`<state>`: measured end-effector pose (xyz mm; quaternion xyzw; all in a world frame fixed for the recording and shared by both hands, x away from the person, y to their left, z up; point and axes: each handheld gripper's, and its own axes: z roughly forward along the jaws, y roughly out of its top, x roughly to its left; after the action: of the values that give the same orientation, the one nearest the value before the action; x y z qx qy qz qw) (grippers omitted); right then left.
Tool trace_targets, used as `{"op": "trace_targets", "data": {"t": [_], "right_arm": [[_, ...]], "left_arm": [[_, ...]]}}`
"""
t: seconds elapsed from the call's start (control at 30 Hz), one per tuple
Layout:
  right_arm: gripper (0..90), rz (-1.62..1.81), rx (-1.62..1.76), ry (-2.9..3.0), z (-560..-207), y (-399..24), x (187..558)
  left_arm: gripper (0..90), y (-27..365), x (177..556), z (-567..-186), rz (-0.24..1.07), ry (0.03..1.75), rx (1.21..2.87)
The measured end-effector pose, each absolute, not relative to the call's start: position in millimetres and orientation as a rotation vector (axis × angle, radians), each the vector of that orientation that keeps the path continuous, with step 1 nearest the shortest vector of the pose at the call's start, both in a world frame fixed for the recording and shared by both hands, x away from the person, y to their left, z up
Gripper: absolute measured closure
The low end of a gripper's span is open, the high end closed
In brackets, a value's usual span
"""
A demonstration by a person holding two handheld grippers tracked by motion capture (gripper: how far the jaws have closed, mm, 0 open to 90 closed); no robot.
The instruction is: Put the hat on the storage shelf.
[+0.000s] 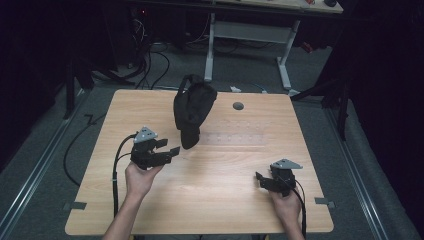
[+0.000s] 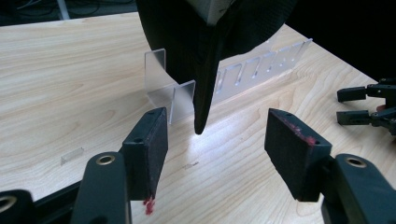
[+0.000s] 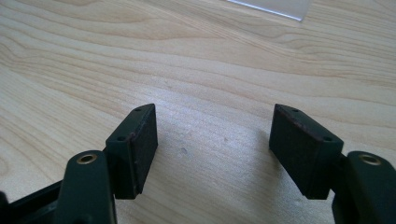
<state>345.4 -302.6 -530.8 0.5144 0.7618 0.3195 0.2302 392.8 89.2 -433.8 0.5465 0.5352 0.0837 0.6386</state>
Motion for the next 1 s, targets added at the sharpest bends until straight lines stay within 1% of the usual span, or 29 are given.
{"op": "trace_targets", "data": {"t": [1.0], "right_arm": [[32.7, 0.879, 1.415, 2.096, -530.8, -302.5, 345.3]], "left_arm": [[37.1, 102.8, 369.8, -444.5, 0.175, 1.242, 1.24]]}}
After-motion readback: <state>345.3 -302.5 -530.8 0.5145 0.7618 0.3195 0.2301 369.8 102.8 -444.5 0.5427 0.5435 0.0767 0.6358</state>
